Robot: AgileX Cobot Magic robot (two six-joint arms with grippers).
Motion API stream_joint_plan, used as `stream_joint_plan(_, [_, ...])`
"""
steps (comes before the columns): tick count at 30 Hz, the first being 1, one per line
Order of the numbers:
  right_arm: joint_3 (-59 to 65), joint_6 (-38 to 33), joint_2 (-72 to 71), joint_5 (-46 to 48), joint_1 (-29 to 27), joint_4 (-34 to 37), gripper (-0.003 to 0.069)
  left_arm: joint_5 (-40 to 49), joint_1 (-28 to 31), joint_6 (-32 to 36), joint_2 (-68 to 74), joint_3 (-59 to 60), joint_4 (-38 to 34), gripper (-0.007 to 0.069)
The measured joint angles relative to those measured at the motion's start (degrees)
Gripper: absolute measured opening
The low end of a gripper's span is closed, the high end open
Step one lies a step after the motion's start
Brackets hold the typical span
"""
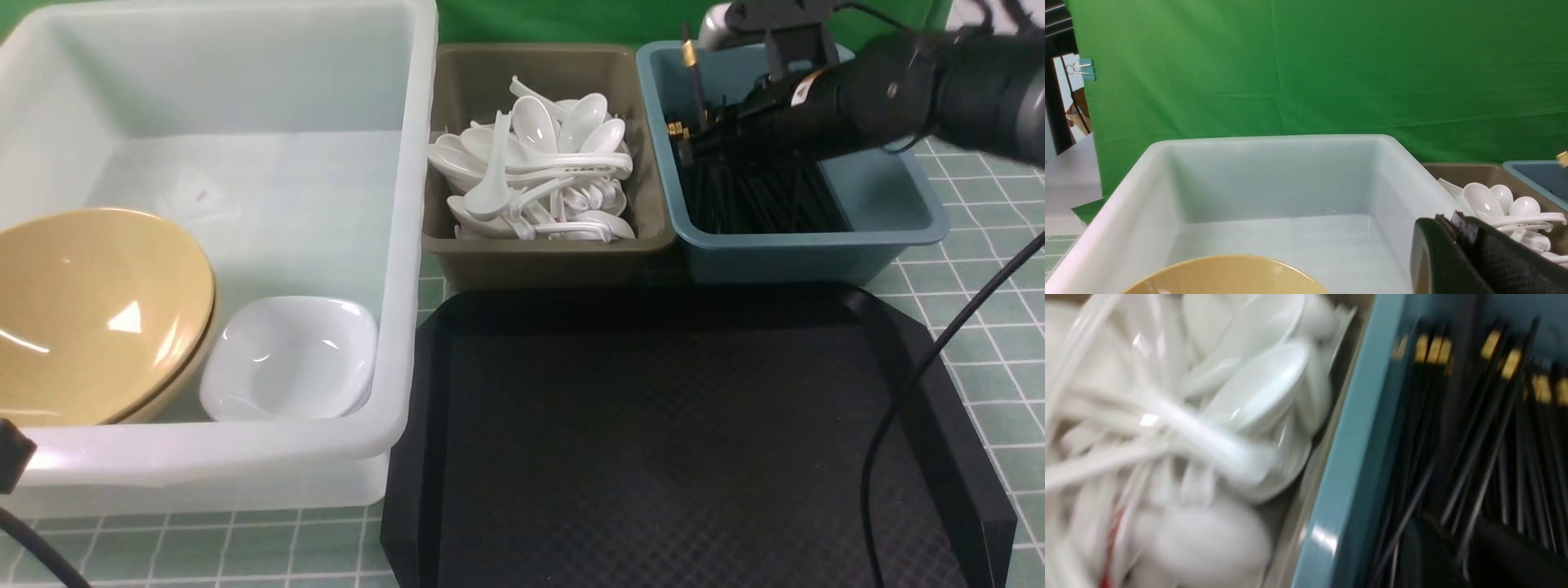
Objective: On blue table put chopsticks spoon bowls plates into blue grey white boxes.
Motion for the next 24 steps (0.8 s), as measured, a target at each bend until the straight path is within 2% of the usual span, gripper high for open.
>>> stream_joint_plan(2, [-2.21,-1.82,-4.12,10.6,0.0,-0.04,0.0238,0.0,0.0,0.0,0.0,0.0,0.0,0.0003])
stream_joint_plan(4, [-2.08,-4.62,-8.85,15.64,0.05,0.1,0.023,0.0,0.0,0.0,0.0,0.0,0.0,0.0003])
stream_joint_plan(9, [4.37,-10.65,-24.32,16.78,1.69,2.04,0.0154,0.0,0.0,0.0,0.0,0.0,0.0,0.0003])
stream_joint_plan(10, [9.88,-11.86,-32.68,14.32,3.37,2.82,0.0097,0.0,0.0,0.0,0.0,0.0,0.0,0.0003])
stream_joint_plan(11, [10.58,-11.94,-32.68,14.0,3.58,2.82,0.0097,0.0,0.0,0.0,0.0,0.0,0.0,0.0003])
stream_joint_plan(12, [17.73,-12.4,-40.31,10.75,5.34,3.85,0.005,0.0,0.0,0.0,0.0,0.0,0.0,0.0003])
stream_joint_plan(13, [22.19,-12.51,-43.09,8.69,6.28,4.47,0.0039,0.0,0.0,0.0,0.0,0.0,0.0,0.0003])
stream_joint_plan(15, [34.43,-13.0,-51.0,2.61,8.61,5.89,0.0035,0.0,0.0,0.0,0.0,0.0,0.0,0.0003])
stream_joint_plan(18, [45.27,-13.53,-57.04,-4.79,10.52,6.29,0.0035,0.0,0.0,0.0,0.0,0.0,0.0,0.0003])
stream_joint_plan(21, [55.43,-13.53,-62.58,-11.56,11.61,6.49,0.0035,0.0,0.0,-0.08,0.0,0.0,0.0,0.0003])
stream_joint_plan(24, [61.8,-13.46,-66.43,-14.07,11.69,6.75,0.0035,0.0,0.0,-0.02,0.0,0.0,0.0,0.0003])
